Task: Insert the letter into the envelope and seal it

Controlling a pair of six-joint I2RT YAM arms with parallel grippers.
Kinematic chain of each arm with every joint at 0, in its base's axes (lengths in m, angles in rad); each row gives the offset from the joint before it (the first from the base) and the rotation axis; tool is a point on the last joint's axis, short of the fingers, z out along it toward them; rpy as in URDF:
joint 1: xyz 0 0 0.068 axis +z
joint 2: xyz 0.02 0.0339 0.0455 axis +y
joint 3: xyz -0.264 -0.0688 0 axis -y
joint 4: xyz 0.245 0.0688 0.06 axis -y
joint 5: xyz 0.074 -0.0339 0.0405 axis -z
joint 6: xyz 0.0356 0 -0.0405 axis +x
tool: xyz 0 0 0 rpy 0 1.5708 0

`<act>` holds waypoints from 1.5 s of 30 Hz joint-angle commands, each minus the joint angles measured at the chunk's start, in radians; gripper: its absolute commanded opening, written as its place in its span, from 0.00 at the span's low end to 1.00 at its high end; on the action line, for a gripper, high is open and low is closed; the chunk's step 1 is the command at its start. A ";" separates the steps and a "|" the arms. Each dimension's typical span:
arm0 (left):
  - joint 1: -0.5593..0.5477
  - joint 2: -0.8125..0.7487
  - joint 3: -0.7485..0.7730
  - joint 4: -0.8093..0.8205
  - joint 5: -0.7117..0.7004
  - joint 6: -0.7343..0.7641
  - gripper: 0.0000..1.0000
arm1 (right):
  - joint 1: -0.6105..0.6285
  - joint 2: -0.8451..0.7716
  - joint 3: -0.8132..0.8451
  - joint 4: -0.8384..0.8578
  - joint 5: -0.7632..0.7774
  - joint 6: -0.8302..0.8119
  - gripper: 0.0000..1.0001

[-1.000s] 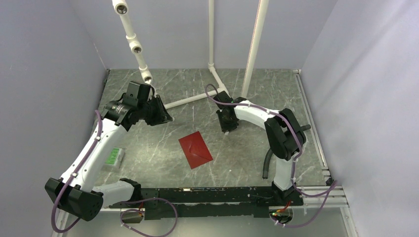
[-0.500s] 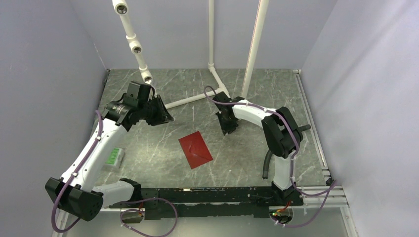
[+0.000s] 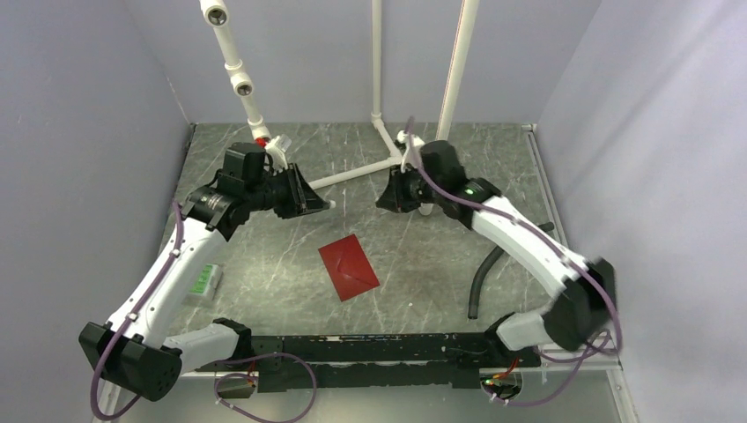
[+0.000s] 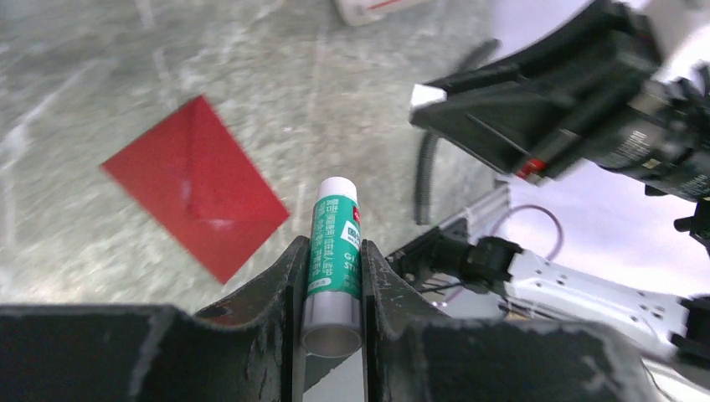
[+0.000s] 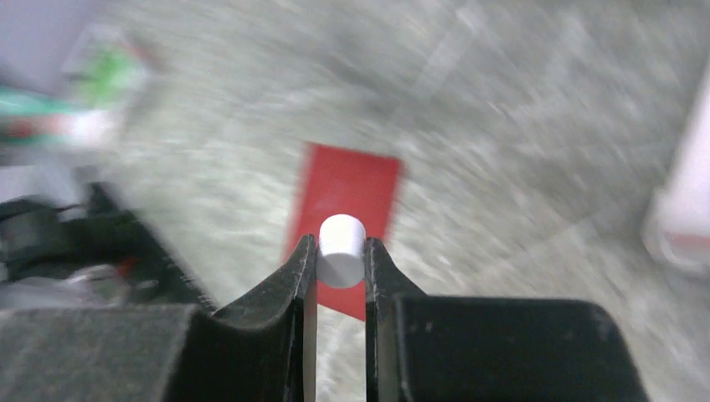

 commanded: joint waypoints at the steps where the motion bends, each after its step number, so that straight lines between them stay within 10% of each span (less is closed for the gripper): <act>1: -0.001 -0.027 -0.020 0.261 0.273 -0.020 0.02 | -0.003 -0.236 -0.085 0.376 -0.437 0.021 0.00; 10: -0.001 -0.056 -0.064 0.651 0.610 -0.121 0.03 | -0.001 -0.360 -0.132 0.607 -0.840 0.019 0.00; 45: -0.001 -0.103 -0.095 0.602 0.635 -0.031 0.02 | 0.000 -0.296 -0.011 0.532 -0.701 -0.049 0.00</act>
